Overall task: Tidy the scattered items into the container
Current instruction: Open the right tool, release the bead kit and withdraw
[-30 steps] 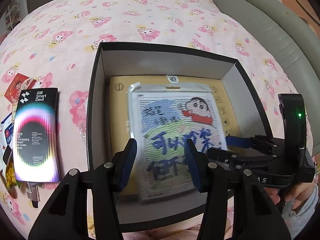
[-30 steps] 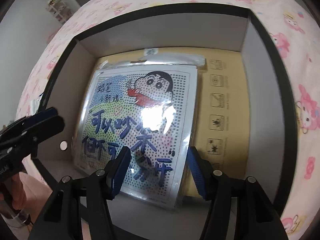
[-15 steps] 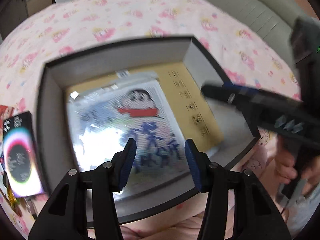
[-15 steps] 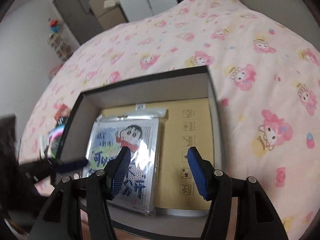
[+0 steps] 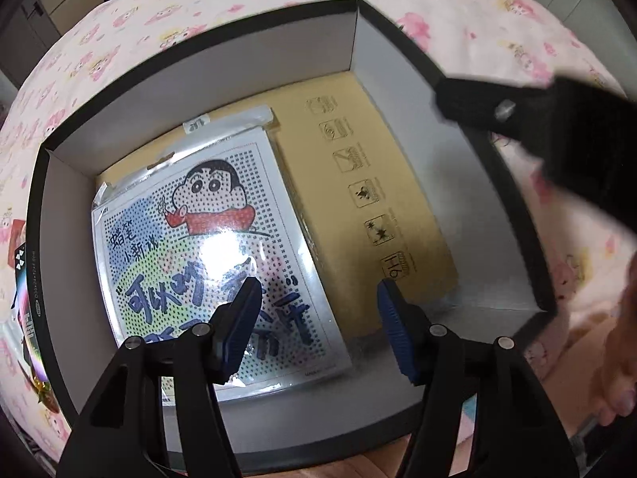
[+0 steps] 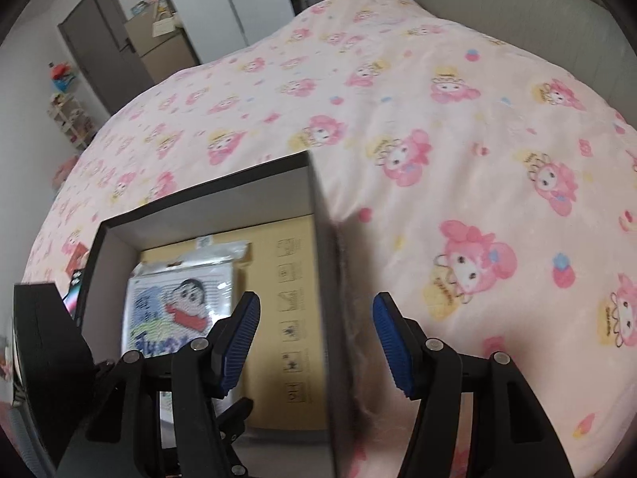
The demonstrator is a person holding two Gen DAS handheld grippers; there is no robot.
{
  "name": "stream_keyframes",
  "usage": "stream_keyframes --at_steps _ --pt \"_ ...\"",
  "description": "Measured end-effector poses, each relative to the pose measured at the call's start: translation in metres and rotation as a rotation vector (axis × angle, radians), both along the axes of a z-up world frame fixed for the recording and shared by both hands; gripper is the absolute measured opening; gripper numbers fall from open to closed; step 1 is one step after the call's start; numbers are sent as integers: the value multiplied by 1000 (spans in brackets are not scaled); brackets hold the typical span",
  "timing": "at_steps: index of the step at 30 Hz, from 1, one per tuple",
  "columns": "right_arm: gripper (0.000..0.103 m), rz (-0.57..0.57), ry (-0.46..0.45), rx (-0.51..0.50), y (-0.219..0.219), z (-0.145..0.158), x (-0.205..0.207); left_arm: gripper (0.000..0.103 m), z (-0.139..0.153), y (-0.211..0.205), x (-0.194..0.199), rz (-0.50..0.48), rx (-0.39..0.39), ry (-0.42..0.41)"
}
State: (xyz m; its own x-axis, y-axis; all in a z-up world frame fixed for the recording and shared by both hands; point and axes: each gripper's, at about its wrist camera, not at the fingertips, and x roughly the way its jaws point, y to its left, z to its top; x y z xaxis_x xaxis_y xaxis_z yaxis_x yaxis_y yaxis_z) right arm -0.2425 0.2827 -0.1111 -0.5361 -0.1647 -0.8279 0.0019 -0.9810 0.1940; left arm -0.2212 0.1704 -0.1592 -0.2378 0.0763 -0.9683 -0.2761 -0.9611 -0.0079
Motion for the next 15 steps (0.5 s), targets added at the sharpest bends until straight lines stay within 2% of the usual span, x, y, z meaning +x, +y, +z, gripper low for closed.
stream_keyframes --at_steps 3,9,15 --pt "56 -14 4 9 3 -2 -3 62 -7 1 -4 14 -14 -19" --pt "56 -8 -12 -13 4 -6 -4 62 -18 -6 -9 26 -100 -25" --pt "56 15 -3 -1 -3 -3 7 66 -21 -18 -10 24 -135 -28"
